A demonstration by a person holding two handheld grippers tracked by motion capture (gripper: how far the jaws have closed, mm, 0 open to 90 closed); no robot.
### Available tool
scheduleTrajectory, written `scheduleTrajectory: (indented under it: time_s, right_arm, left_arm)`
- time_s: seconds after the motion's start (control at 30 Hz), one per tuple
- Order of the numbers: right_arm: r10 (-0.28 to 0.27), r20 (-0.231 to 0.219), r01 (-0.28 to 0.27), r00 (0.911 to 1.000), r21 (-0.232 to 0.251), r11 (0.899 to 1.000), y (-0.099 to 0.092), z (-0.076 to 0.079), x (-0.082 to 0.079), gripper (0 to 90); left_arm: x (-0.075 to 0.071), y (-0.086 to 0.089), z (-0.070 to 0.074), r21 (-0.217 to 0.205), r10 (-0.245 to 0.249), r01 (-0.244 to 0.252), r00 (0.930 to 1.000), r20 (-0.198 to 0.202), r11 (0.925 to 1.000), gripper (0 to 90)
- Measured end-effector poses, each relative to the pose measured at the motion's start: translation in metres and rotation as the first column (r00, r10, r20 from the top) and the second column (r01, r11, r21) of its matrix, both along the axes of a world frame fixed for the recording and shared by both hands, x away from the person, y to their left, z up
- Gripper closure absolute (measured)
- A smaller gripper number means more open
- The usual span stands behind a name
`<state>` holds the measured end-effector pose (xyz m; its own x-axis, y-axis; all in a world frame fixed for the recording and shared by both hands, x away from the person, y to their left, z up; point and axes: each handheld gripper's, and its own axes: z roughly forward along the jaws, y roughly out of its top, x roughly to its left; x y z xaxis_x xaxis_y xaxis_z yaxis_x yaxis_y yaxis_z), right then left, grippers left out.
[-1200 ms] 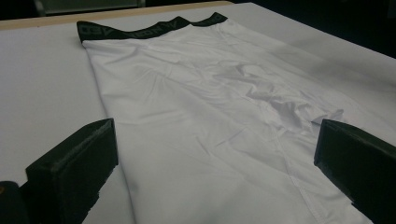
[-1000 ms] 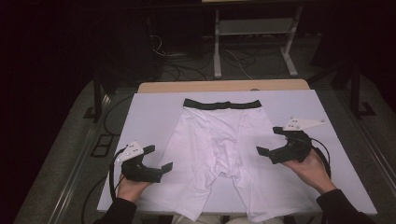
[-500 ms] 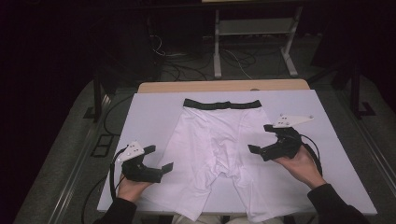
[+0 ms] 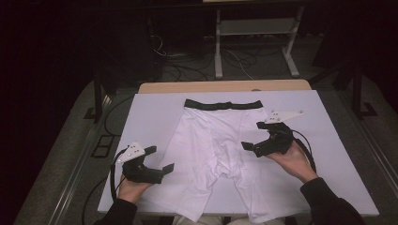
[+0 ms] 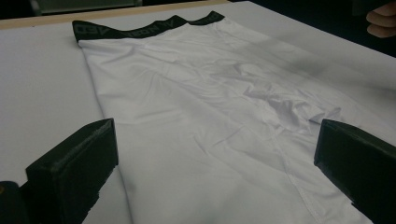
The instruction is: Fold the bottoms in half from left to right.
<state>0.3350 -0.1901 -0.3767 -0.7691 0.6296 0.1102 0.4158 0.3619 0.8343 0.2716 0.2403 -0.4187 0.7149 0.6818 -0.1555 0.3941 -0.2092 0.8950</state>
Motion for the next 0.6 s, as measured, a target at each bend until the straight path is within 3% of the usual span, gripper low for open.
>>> scheduleTrajectory:
  time_s: [0.6]
  right_arm:
    - [0.035, -0.011, -0.035, 0.9993, 0.001, 0.999, 0.029, 0.003, 0.026, 0.0]
  left_arm:
    - [0.0, -0.001, 0.0, -0.002, -0.006, 0.006, 1.0, -0.001, 1.0, 0.0]
